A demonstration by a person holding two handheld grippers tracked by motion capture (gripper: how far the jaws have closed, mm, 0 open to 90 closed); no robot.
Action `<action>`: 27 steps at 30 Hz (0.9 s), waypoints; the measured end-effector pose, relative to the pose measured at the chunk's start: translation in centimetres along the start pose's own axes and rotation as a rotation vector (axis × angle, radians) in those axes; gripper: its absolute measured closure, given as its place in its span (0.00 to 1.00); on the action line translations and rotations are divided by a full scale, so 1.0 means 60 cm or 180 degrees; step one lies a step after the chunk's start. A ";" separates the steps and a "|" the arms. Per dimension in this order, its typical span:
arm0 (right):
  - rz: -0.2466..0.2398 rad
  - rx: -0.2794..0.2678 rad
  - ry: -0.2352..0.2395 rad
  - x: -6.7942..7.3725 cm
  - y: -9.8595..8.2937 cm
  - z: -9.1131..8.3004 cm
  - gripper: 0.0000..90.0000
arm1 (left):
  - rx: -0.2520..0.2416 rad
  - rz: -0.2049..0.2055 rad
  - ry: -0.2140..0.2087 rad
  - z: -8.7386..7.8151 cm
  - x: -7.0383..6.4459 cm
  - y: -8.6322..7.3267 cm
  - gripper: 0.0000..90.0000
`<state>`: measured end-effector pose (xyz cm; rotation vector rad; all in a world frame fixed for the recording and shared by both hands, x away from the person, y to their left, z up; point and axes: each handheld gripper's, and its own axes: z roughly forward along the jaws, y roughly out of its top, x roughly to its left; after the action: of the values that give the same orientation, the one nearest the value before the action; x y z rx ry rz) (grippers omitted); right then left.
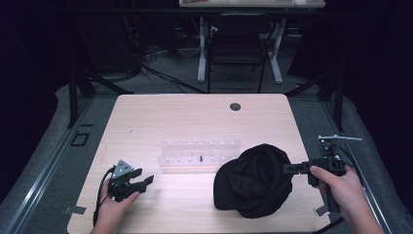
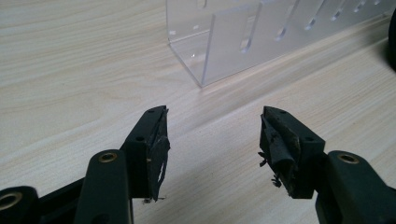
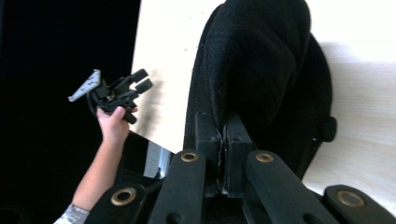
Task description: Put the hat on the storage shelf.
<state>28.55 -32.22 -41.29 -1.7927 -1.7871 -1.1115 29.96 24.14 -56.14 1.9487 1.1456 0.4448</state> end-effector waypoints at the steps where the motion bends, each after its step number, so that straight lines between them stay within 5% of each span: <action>1: 0.0037 -0.0045 0.0120 0.000 0.000 0.003 0.98 | -0.0003 -0.0002 0.0002 0.000 0.000 0.000 0.47; 6: 0.0008 -0.0007 0.0185 0.004 0.005 0.004 0.98 | 0.0000 0.0001 0.0002 0.001 0.000 0.000 0.47; 7: 0.0056 -0.0072 0.0314 0.005 0.005 0.008 0.98 | 0.0002 0.0002 0.0001 0.001 0.000 0.000 0.47; 8: 0.0017 -0.0015 0.0268 0.005 0.006 0.006 0.98 | 0.0000 0.0001 0.0002 0.001 0.000 0.000 0.47; 9: 0.0088 -0.0104 0.0390 0.007 0.005 0.011 0.98 | 0.0002 0.0001 0.0002 0.001 0.000 0.000 0.47; 17: 0.0037 -0.0133 0.0625 0.017 0.010 0.017 0.98 | -0.0003 -0.0001 0.0005 0.000 0.000 0.000 0.47; 27: -0.0130 -0.0140 0.0606 0.043 0.020 0.016 0.98 | 0.0000 0.0005 0.0002 0.001 0.000 0.000 0.47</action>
<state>29.63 -29.96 -39.64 -1.6205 -1.7058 -1.3000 29.99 24.14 -56.18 1.9497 1.1443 0.4462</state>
